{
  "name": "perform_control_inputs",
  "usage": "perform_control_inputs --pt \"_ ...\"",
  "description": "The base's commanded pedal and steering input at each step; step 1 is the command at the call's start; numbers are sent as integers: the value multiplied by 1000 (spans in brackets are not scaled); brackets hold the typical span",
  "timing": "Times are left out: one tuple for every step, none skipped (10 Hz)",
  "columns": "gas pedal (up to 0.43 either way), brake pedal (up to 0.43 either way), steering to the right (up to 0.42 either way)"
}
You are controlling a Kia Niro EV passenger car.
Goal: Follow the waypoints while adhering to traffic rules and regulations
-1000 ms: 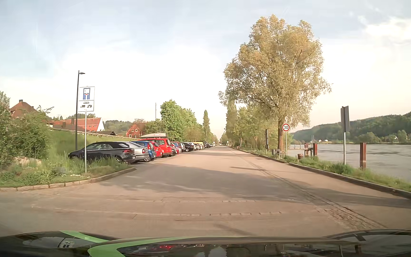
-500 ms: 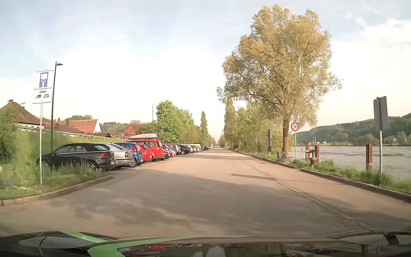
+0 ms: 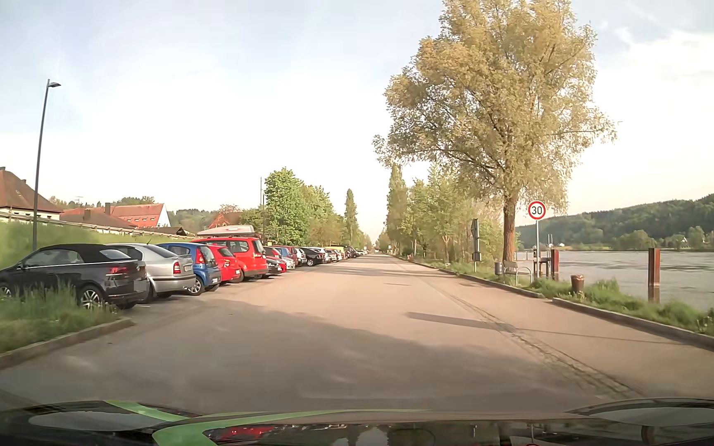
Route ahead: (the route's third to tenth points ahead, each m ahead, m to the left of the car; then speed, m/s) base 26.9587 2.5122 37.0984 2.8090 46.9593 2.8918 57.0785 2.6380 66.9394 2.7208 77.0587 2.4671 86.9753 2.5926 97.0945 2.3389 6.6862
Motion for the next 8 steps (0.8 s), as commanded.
perform_control_inputs --pt "110 0 5" --pt "110 0 5" --pt "110 0 4" --pt "110 0 4" --pt "110 0 4" --pt "110 0 4" --pt "110 0 4" --pt "110 0 2"
